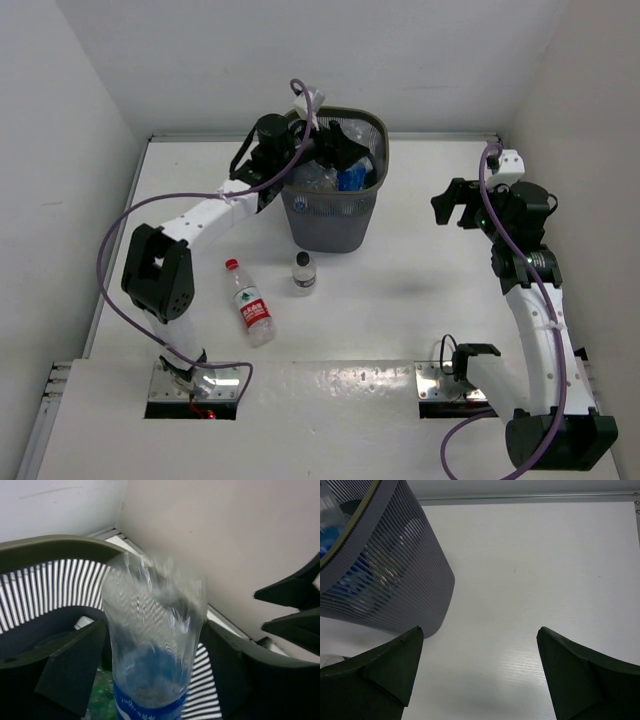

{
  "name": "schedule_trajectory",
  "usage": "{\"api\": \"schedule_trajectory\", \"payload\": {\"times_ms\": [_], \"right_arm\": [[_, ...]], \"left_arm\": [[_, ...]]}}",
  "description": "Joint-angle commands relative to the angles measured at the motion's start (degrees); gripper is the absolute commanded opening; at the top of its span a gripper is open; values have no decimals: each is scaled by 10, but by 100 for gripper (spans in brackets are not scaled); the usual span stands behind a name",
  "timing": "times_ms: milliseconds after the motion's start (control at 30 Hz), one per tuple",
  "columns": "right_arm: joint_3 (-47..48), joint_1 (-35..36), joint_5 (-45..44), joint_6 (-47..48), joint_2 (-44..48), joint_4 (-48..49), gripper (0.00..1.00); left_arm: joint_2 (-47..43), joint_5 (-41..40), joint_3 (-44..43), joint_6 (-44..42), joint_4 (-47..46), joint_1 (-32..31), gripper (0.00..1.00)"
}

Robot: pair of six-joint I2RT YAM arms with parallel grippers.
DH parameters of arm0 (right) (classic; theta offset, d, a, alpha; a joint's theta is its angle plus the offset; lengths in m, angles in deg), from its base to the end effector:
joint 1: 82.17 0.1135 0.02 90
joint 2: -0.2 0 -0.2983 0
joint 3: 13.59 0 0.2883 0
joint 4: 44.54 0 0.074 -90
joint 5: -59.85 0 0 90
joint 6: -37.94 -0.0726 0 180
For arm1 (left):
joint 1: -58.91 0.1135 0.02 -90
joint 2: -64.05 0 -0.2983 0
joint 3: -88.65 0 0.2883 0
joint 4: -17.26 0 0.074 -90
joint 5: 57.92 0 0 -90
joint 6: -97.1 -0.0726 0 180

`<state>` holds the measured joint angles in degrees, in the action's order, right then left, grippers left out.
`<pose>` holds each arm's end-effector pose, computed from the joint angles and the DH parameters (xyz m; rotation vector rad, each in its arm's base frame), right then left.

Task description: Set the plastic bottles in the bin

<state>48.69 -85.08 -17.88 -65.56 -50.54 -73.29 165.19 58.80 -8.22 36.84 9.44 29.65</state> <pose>0.2526 0.0026 0.3593 0.1203 1.8732 0.3276 0.4235 -0.2747 0.3933 0.3937 1.5862 -1.1577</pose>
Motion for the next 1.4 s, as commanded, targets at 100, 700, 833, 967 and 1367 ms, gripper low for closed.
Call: {"api": "schedule_trajectory", "payload": {"times_ms": [100,700,833,967,1367], "right_arm": [[27,-3,13,1,-3,6,95],[261,177,176,230,-118,-325,83],[231,238,146,255,-117,-329,84],[235,258,137,263,-132,-350,85],[196,240,116,248,-132,-406,87]], "left_arm": [[-81,66,-41,-1,11,13,100],[-302,142,-110,-516,638,313,93],[-337,171,-13,-950,891,306,93],[-366,77,123,-1111,945,245,90],[-496,-26,399,-1260,801,91,99]]}}
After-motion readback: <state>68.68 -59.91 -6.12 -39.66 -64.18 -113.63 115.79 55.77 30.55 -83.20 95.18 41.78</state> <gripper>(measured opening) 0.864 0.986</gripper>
